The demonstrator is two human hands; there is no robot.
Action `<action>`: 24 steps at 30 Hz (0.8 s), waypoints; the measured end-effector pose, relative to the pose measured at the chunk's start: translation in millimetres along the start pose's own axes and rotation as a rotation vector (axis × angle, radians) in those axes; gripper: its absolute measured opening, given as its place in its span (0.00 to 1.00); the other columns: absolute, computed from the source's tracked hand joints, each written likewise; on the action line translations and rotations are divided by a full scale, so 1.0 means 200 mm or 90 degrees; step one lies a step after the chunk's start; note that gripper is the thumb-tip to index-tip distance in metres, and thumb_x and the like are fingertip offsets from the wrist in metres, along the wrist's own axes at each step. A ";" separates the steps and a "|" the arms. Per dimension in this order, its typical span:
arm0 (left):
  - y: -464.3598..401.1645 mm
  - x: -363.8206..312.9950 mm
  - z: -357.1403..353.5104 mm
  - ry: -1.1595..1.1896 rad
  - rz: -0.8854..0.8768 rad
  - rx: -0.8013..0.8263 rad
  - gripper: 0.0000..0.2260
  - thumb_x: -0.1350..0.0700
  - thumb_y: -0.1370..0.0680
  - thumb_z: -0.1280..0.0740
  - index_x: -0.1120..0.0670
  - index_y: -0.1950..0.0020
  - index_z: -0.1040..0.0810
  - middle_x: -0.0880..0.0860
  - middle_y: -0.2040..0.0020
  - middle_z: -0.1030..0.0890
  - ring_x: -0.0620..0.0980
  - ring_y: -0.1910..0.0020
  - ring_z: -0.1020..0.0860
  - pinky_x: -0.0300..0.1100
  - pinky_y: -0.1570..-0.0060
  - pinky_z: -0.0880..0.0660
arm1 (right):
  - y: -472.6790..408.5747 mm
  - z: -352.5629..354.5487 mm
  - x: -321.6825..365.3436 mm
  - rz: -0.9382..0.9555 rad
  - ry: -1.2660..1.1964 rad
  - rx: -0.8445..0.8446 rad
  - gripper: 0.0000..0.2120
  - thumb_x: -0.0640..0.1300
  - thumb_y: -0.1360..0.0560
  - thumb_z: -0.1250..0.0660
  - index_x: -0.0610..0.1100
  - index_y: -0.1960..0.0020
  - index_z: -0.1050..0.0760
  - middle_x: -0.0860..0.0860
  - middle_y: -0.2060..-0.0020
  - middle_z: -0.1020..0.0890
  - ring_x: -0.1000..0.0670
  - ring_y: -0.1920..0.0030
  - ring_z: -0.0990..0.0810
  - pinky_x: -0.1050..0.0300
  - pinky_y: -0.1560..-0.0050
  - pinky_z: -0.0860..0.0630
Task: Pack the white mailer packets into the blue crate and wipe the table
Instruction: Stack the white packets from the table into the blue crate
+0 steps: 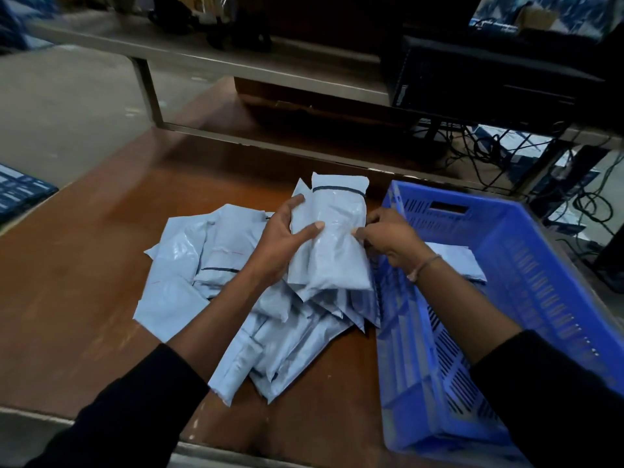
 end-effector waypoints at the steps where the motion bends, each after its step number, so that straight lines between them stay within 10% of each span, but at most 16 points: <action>1: 0.01 -0.01 0.00 -0.028 -0.011 0.011 0.32 0.53 0.24 0.24 0.48 0.23 0.33 0.39 0.33 0.27 0.35 0.37 0.26 0.31 0.45 0.22 | 0.00 0.00 -0.01 0.001 0.006 -0.012 0.10 0.38 0.25 0.28 0.44 0.59 0.29 0.42 0.59 0.20 0.45 0.61 0.21 0.50 0.61 0.20; 10: 0.02 -0.10 -0.02 -0.289 -0.126 0.108 0.43 0.55 0.26 0.21 0.45 0.19 0.43 0.42 0.23 0.36 0.41 0.29 0.32 0.26 0.37 0.33 | 0.03 0.08 -0.06 0.087 -0.036 -0.018 0.18 0.37 0.32 0.21 0.42 0.54 0.30 0.36 0.56 0.17 0.41 0.60 0.14 0.46 0.60 0.16; 14: 0.00 -0.23 -0.02 -0.445 -0.212 0.166 0.52 0.59 0.28 0.24 0.41 0.17 0.56 0.45 0.20 0.38 0.52 0.31 0.25 0.49 0.35 0.24 | -0.01 0.22 -0.02 0.276 0.166 -0.146 0.40 0.47 0.39 0.17 0.44 0.34 0.34 0.45 0.38 0.27 0.50 0.42 0.27 0.56 0.45 0.28; 18: -0.01 -0.35 -0.06 -0.493 -0.216 0.235 0.58 0.62 0.30 0.25 0.34 0.20 0.66 0.54 0.35 0.21 0.56 0.53 0.16 0.58 0.51 0.19 | -0.09 0.38 0.03 0.369 0.152 0.027 0.66 0.56 0.43 0.16 0.51 0.19 0.57 0.52 0.21 0.44 0.50 0.22 0.45 0.50 0.24 0.40; 22: -0.05 -0.45 -0.11 -0.555 -0.231 0.315 0.60 0.63 0.32 0.26 0.36 0.20 0.69 0.49 0.39 0.19 0.51 0.55 0.17 0.53 0.51 0.19 | -0.07 0.49 0.04 0.344 0.085 0.200 0.61 0.44 0.38 0.16 0.54 0.19 0.54 0.55 0.26 0.33 0.59 0.29 0.32 0.66 0.33 0.30; 24: -0.07 -0.49 -0.14 -0.581 -0.250 0.338 0.59 0.63 0.32 0.25 0.40 0.19 0.67 0.47 0.41 0.19 0.47 0.55 0.18 0.43 0.50 0.20 | -0.07 0.54 0.02 0.331 0.026 0.230 0.51 0.40 0.38 0.17 0.51 0.23 0.41 0.51 0.34 0.24 0.54 0.36 0.22 0.58 0.38 0.22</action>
Point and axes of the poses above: each hand's wrist, its own y-axis away from the middle knuckle, its own z-axis out of the back of the hand, x = y × z, the point moved 1 cm from there along -y, towards the middle knuckle
